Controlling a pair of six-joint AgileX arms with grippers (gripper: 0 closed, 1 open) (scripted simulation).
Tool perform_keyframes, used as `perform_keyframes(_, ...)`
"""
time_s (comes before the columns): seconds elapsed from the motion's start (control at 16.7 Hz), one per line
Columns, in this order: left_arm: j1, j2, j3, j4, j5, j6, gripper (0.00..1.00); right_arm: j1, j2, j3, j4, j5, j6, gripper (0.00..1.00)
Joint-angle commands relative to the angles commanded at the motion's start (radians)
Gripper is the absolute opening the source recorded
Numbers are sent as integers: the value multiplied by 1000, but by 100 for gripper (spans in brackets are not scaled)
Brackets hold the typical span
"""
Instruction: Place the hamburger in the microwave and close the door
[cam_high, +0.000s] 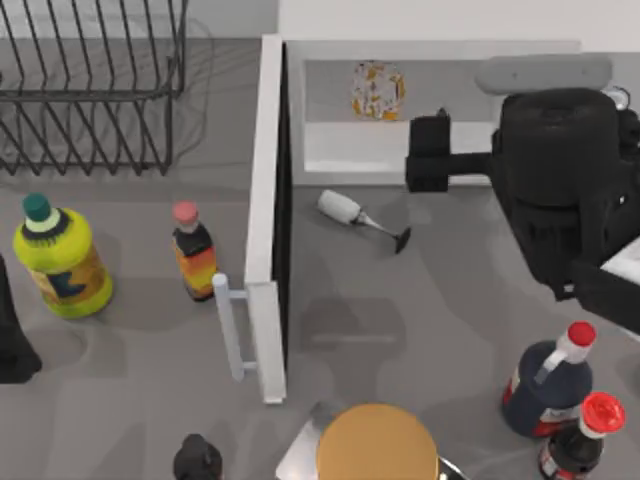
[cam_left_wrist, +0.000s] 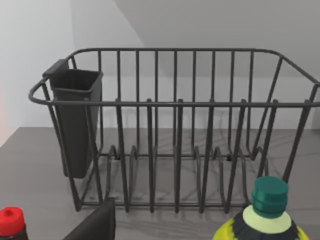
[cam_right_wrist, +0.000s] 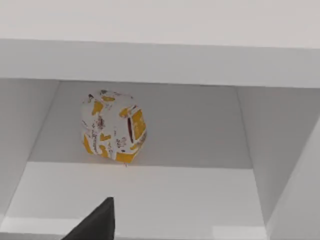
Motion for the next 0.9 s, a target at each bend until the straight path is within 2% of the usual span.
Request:
perform_keyframes(0.6,0,0,0,0,0,0,100,-413,-971,-511,-190,-396,-187,100)
perform_keyframes(0.9,0,0,0,0,0,0,100,-582,-1367,-710,-277,-547,-225,100)
